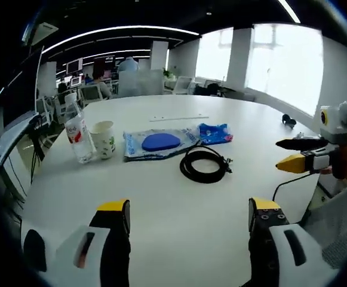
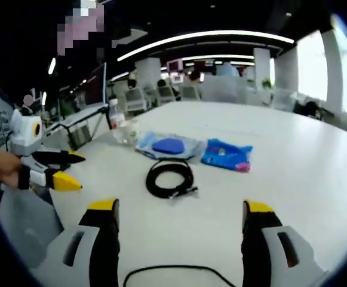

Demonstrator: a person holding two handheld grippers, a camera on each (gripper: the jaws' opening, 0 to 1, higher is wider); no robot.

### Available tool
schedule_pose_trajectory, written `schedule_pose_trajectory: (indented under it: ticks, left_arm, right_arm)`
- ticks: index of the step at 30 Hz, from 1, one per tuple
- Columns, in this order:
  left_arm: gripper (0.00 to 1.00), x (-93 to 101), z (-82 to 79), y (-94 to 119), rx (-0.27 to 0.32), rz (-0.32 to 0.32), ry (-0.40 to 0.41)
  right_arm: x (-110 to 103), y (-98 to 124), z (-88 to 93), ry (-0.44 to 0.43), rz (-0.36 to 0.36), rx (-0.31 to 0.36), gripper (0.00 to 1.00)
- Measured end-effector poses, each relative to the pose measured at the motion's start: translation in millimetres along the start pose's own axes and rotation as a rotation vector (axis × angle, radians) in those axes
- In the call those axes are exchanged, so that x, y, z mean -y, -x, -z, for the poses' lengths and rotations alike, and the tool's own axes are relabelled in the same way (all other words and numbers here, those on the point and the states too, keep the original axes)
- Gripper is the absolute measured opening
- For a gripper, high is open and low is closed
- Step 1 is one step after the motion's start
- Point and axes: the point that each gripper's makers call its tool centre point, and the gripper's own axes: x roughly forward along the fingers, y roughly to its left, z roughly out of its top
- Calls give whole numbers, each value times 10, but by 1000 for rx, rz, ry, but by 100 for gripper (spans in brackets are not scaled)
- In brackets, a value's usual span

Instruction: Arrange the tabletop items into an orderly group along one side of the table until the central work area is clear of visible clutter.

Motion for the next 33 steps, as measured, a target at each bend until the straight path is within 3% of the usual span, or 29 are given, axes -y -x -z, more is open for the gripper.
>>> schedule_pose_trajectory:
  ticks: [11,14,22,33]
  left_arm:
    - [83,-42,-49,242,36,-30,-1]
    - [84,-34,-71,328,49,-31,5]
    - [84,-60,-93,470,73,-54,20]
    - [90,-89,-122,708,109,-83,37]
  right_arm:
    - [-17,393,100,6,37,6,84]
    - [-8,481,-43,18,47,47,85]
    - [-77,684,-156,31,49,77,85]
    - [-229,930,-6,14,50,63,88]
